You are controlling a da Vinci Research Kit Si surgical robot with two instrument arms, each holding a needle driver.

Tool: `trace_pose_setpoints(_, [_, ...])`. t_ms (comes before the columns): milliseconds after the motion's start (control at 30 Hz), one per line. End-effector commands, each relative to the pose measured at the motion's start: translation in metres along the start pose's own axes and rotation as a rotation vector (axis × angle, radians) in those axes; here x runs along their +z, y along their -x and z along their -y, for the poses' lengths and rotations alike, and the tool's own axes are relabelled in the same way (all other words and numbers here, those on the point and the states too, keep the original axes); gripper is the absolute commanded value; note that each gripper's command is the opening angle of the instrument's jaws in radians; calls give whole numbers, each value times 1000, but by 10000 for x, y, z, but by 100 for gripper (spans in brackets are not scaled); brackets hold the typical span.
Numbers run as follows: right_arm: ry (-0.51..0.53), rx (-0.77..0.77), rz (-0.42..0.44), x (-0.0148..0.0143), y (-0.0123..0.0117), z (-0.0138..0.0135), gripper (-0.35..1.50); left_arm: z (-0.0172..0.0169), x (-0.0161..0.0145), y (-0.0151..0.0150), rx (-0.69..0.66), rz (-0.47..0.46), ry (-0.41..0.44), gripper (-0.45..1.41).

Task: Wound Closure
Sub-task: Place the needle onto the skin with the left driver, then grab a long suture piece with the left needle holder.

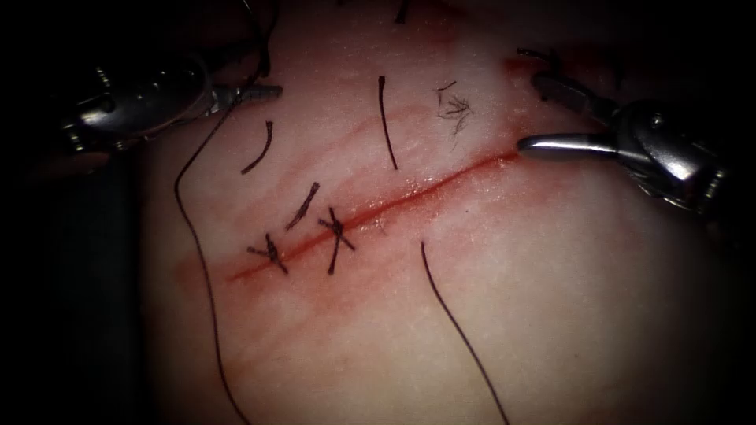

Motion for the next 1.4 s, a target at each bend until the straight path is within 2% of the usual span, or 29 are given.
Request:
trace_pose_setpoints(33, [-4, -3, 5, 8, 3, -1, 128, 6, 2, -5, 1, -1, 6, 78])
trace_pose_setpoints(67, [-5, -4, 7, 8, 4, 0, 128, 8, -3, -6, 1, 5, 22, 78])
trace_pose_setpoints(100, [-7, -6, 10, 8, 6, 0, 128, 16, -23, -2, 36, 64, 78, 78])
trace_pose_setpoints(167, [-7, -7, 9, 8, 6, 1, 126, 21, -37, 5, 75, 128, 126, 78])
trace_pose_setpoints(233, [-8, -7, 9, 8, 6, 1, 126, 23, -43, 9, 95, 155, 145, 78])
trace_pose_setpoints(267, [-8, -7, 9, 8, 6, 2, 126, 28, -56, 17, 126, 229, 183, 78])
trace_pose_setpoints(333, [-8, -7, 9, 8, 6, 2, 126, 33, -66, 23, 147, 278, 198, 78])
trace_pose_setpoints(433, [-8, -7, 9, 7, 6, 2, 125, 47, -90, 27, 176, 311, 188, 78])
trace_pose_setpoints(500, [-8, -7, 9, 7, 6, 3, 125, 51, -95, 26, 178, 320, 182, 78])
trace_pose_setpoints(633, [-9, -7, 9, 7, 6, 3, 125, 66, -123, 7, 203, 341, 108, 78])
trace_pose_setpoints(700, [-9, -7, 9, 7, 6, 3, 125, 69, -136, -10, 186, 293, 70, 78])
trace_pose_setpoints(733, [-9, -7, 9, 7, 6, 3, 125, 72, -150, -31, 171, 209, 26, 78])
trace_pose_setpoints(833, [-9, -7, 9, 7, 6, 2, 125, 71, -174, -64, 166, 126, -21, 78])
trace_pose_setpoints(933, [-8, -7, 9, 7, 6, 2, 125, 49, -198, -105, 148, 95, -87, 69])
trace_pose_setpoints(967, [-9, -7, 9, 7, 6, 2, 125, 40, -201, -114, 148, 73, -78, 68])
trace_pose_setpoints(1000, [-8, -7, 9, 7, 6, 2, 125, 4, -203, -138, 181, -16, -38, 64])
trace_pose_setpoints(1067, [-8, -6, 9, 7, 6, 2, 125, -24, -197, -150, 201, -62, -6, 63])
trace_pose_setpoints(1100, [-8, -6, 9, 7, 6, 2, 125, -24, -197, -150, 201, -62, -6, 63])
trace_pose_setpoints(1167, [-8, -6, 9, 7, 6, 2, 125, -61, -183, -161, 266, -102, 9, 63])
trace_pose_setpoints(1200, [-8, -6, 9, 7, 6, 2, 125, -61, -183, -161, 266, -102, 9, 63])
trace_pose_setpoints(1233, [-8, -6, 9, 7, 6, 2, 125, -89, -169, -166, 320, -148, 27, 63])
trace_pose_setpoints(1400, [-8, -6, 9, 7, 6, 2, 125, -152, -128, -170, 463, -234, 101, 62])
